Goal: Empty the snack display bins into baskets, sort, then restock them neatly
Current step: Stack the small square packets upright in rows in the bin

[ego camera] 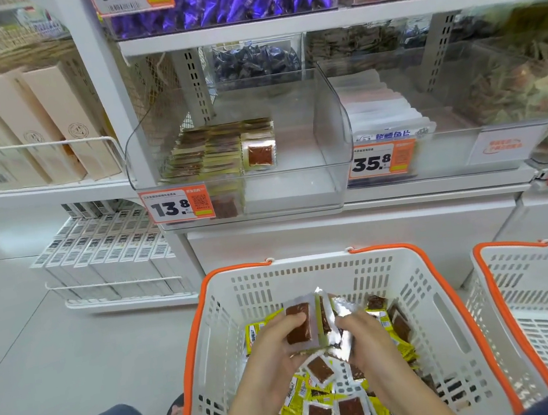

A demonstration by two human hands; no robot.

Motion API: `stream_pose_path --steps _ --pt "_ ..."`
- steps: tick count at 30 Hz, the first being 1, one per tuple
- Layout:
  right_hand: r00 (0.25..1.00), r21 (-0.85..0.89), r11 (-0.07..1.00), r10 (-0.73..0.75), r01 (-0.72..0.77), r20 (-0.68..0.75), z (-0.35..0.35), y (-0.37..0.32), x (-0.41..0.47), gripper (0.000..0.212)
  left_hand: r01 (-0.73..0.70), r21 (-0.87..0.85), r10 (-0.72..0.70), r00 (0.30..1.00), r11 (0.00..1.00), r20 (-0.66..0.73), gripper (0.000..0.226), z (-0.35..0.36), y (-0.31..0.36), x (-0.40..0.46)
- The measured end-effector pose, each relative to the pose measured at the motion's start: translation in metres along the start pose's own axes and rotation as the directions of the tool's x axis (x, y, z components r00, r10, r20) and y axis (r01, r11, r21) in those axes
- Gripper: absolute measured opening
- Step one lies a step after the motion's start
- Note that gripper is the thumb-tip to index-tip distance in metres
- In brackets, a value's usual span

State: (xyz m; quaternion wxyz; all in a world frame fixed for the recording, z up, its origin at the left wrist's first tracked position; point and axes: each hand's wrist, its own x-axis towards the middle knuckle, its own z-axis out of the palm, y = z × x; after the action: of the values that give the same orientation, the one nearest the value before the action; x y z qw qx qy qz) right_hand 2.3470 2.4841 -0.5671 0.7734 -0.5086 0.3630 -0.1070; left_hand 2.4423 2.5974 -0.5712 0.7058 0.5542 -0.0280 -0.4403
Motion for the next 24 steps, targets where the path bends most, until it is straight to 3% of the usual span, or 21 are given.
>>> stream_pose_path --steps 6,11,13,17,20,22,24 --pt "0.995 -0.226 0.970 -0.083 0.092 0.051 -0.005 -0.009 -0.004 0.012 -0.069 0.034 0.068 0.997 0.997 0.025 0.036 -0.008 0.008 0.000" --pt "0.978 -0.433 0.877 -0.184 0.210 0.101 -0.005 -0.016 -0.003 0.057 -0.086 0.100 0.085 0.996 0.991 0.015 0.045 -0.013 0.013 0.001" --pt "0.974 -0.455 0.862 -0.184 0.223 0.128 -0.006 -0.014 -0.002 0.060 -0.066 0.108 0.064 0.998 0.992 0.030 0.045 -0.014 0.013 0.001" --pt "0.983 -0.378 0.910 -0.134 0.172 0.125 -0.008 -0.011 -0.003 0.060 0.004 0.093 -0.015 0.994 0.996 0.112 0.037 -0.014 0.011 0.000" --pt "0.996 -0.174 0.985 0.013 0.003 0.086 -0.008 -0.009 0.002 0.021 0.011 0.013 -0.012 0.999 1.000 0.052 0.027 -0.011 0.008 0.002" --pt "0.997 -0.088 0.995 0.055 -0.051 0.045 -0.006 -0.005 0.007 0.023 -0.015 -0.031 0.015 1.000 0.999 -0.011 0.037 -0.008 0.006 0.004" --pt "1.000 -0.109 0.994 0.001 -0.001 0.001 -0.003 -0.003 0.004 0.023 -0.039 -0.041 0.038 0.999 0.998 -0.032 0.035 -0.004 0.004 0.003"
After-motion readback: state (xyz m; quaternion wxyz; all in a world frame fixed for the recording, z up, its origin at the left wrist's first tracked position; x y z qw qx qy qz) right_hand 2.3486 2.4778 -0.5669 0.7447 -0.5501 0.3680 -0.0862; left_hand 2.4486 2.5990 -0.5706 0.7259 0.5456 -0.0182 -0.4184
